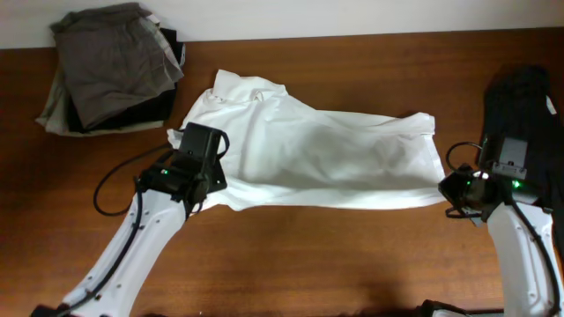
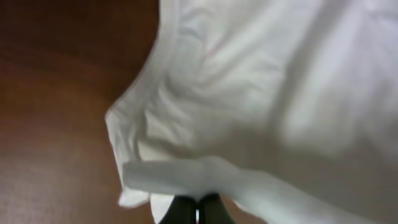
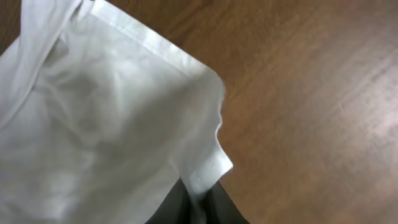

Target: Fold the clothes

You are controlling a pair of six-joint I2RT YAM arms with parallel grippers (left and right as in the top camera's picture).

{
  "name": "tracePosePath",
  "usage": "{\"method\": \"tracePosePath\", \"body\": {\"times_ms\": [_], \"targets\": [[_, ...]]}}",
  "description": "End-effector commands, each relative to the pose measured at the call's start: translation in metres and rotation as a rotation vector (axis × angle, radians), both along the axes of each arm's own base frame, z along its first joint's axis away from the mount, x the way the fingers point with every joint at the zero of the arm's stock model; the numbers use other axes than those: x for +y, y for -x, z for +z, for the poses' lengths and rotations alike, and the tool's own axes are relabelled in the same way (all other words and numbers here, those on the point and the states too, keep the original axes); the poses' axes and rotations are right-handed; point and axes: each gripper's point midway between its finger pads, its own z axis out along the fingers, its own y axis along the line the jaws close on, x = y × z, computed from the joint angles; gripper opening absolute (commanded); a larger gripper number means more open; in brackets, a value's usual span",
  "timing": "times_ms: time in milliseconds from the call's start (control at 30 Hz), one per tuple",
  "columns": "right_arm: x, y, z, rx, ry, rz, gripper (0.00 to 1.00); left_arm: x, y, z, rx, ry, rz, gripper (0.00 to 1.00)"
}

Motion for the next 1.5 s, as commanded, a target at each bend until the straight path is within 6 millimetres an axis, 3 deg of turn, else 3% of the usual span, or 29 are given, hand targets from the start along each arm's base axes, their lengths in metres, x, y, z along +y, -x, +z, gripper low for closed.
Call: {"method": "tracePosePath", "body": {"times_ms": [0, 200, 333, 433, 467, 500, 533, 600, 633, 700, 833, 900, 933, 967, 1033, 1100, 1200, 1367, 1467], "targets": [[0.001, -0.01, -0.019, 0.03, -0.038, -0.002, 0.1, 0.02, -0.022, -0.006, -0.035, -0.074, 0.056, 0.01], [-0.003, -0.023, -0.058, 0.1, -0.064, -0.002, 0.04, 0.024, -0.054, -0.024, -0.083, -0.061, 0.087, 0.01], [-0.006, -0.032, -0.069, 0.095, -0.061, 0.002, 0.05, 0.021, -0.067, -0.029, -0.112, -0.07, 0.058, 0.01], [-0.008, -0.042, -0.067, 0.056, -0.055, 0.006, 0.05, 0.019, -0.073, -0.032, -0.121, -0.067, 0.058, 0.2], [-0.007, -0.044, -0.066, 0.044, -0.059, 0.009, 0.06, 0.019, -0.073, -0.034, -0.121, -0.067, 0.057, 0.34], [-0.006, -0.048, -0.065, 0.026, -0.062, 0.025, 0.13, 0.019, -0.074, -0.035, -0.12, -0.067, 0.057, 0.5], [-0.005, -0.052, -0.063, 0.01, -0.063, 0.048, 0.27, 0.019, -0.074, -0.035, -0.12, -0.068, 0.057, 0.66], [-0.005, -0.058, -0.058, -0.008, -0.057, 0.082, 0.65, 0.019, -0.074, -0.034, -0.119, -0.077, 0.041, 0.93], [-0.004, -0.062, -0.053, -0.019, -0.056, 0.106, 0.81, 0.019, -0.074, -0.033, -0.119, -0.085, 0.027, 0.96], [-0.004, -0.069, -0.036, -0.032, -0.051, 0.142, 0.95, 0.019, -0.074, -0.028, -0.121, -0.096, 0.003, 0.99], [-0.005, -0.073, 0.009, -0.012, -0.039, 0.189, 0.99, 0.021, -0.065, -0.02, -0.072, -0.119, -0.026, 0.99], [-0.004, -0.07, 0.026, 0.014, -0.039, 0.218, 0.98, 0.021, -0.055, -0.023, -0.025, -0.12, -0.033, 0.84], [-0.001, -0.063, 0.035, 0.045, -0.046, 0.237, 0.89, 0.019, -0.048, -0.028, 0.012, -0.107, -0.045, 0.73], [0.002, -0.057, 0.036, 0.071, -0.058, 0.253, 0.72, 0.016, -0.039, -0.033, 0.054, -0.088, -0.059, 0.51], [0.009, -0.041, 0.027, 0.138, -0.093, 0.267, 0.37, 0.01, -0.024, -0.041, 0.125, -0.05, -0.083, 0.2], [0.018, -0.029, 0.014, 0.185, -0.122, 0.297, 0.24, 0.008, -0.017, -0.044, 0.16, -0.032, -0.093, 0.04], [0.036, -0.016, -0.01, 0.225, -0.17, 0.341, 0.12, 0.008, -0.01, -0.048, 0.191, -0.031, -0.096, 0.01], [0.06, -0.01, -0.045, 0.211, -0.219, 0.396, 0.1, 0.008, -0.007, -0.064, 0.244, -0.037, -0.095, 0.01], [0.06, -0.009, -0.057, 0.199, -0.21, 0.398, 0.09, 0.009, -0.005, -0.085, 0.302, -0.049, -0.094, 0.01]]}}
